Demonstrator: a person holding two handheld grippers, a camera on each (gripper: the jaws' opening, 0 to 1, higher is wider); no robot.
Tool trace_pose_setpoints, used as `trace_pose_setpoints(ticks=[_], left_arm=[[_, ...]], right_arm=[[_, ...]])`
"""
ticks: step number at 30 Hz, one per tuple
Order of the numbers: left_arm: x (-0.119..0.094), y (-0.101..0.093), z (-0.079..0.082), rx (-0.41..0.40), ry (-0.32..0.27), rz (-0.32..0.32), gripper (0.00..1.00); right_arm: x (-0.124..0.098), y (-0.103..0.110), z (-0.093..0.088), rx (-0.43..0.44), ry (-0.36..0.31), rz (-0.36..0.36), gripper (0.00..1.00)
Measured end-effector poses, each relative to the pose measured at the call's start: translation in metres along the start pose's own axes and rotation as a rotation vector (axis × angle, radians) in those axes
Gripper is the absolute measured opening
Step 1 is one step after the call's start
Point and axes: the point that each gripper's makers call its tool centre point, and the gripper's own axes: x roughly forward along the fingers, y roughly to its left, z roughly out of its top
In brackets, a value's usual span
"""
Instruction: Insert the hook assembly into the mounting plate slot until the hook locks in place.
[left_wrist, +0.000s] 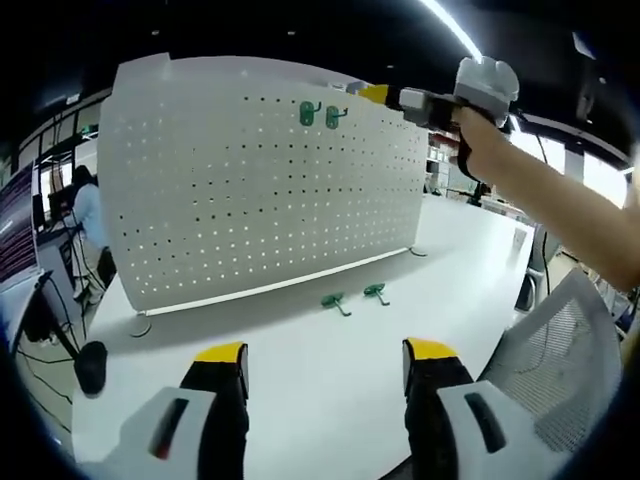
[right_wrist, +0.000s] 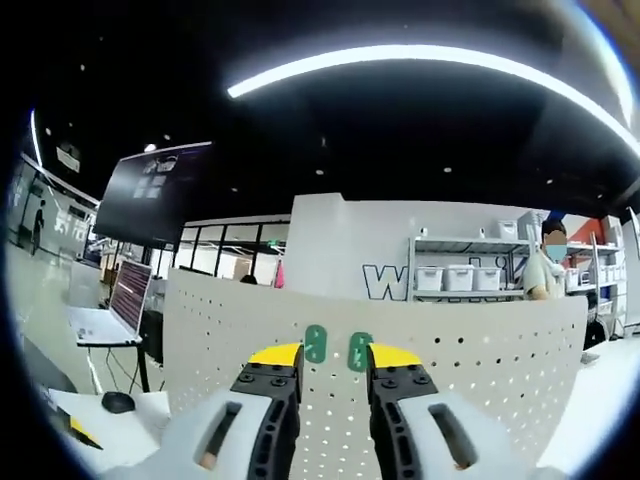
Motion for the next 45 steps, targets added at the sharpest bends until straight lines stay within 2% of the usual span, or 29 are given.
trace_pose_setpoints(ticks=[5,7,9,16,27,37,41,45], left_arm=[[0.0,0.0,0.002,0.008,-0.01,0.003,0.64],[0.0,0.001,0.001,0.011,-0.004,0.006,0.63],[0.0,0.0,0.002,0.013,-0.006,0.006,0.63],[0.001,0.0,0.001,0.027,-0.002,0.003,0.63],[0.001,-0.002,0.002,0.045,0.001,-0.002,0.62],[0.001,-0.004,0.0,0.053,0.012,-0.006,0.61],[0.001,-0.004,0.002,0.054,0.004,-0.008,0.61],[0.003,-0.006,-0.003,0.061,0.033,-0.017,0.59]], right_arm=[[-0.017,0.001,0.005,0.039,0.016,0.033,0.25],[-0.023,0.003,0.002,0.062,0.043,0.058,0.26],[-0.029,0.005,-0.004,0.089,0.081,0.078,0.27],[-0.057,0.01,-0.022,0.074,0.167,0.117,0.28],[-0.095,0.009,-0.046,0.066,0.244,0.136,0.31],[-0.119,0.012,-0.063,0.139,0.298,0.164,0.35],[-0.128,0.015,-0.072,0.141,0.332,0.178,0.38],[-0.138,0.015,-0.081,0.155,0.357,0.187,0.4]])
